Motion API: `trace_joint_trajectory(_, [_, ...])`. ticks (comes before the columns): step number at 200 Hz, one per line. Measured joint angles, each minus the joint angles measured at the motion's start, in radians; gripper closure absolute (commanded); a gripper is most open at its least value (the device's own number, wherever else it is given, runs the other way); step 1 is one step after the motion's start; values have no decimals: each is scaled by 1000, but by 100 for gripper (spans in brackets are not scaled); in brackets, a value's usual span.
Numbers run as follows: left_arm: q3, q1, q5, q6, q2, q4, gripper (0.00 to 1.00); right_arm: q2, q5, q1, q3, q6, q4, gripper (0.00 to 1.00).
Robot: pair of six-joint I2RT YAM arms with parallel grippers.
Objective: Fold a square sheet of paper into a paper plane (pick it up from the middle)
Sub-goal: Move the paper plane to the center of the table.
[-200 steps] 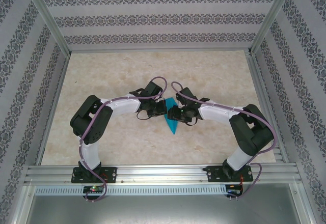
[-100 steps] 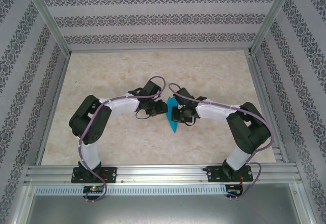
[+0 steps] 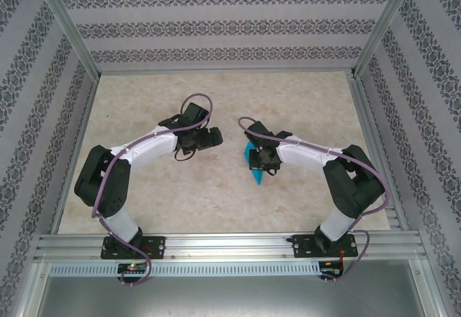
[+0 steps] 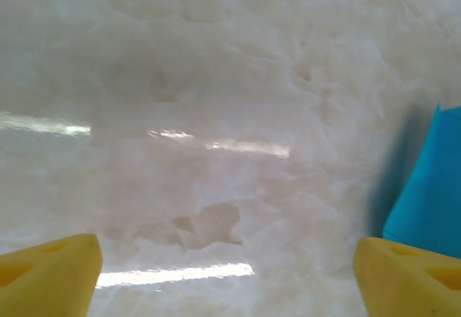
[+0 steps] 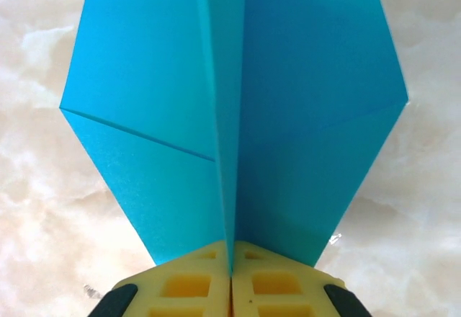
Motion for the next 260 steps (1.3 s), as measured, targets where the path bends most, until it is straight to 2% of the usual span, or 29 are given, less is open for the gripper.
trace_joint_trajectory(35, [-19,16,-28,-4,-6,-20,0,41,19,0,18,0,0,86])
trace_joint_trajectory(73, [-27,22,-34,-6,-6,-29,0,51,25,0,19,1,0,84])
trace_joint_trajectory(171, [-48,42,-35,-6,-11,-35,0,82,47,7,42,5,-4,92])
trace_joint_trajectory(211, [-85,76,-35,-9,-62,-39,0,117,55,2,200,-42,-25,92])
trace_joint_trajectory(260, [-131,101,-43,-11,-129,-50,0,291,48,-31,455,-114,-23,92])
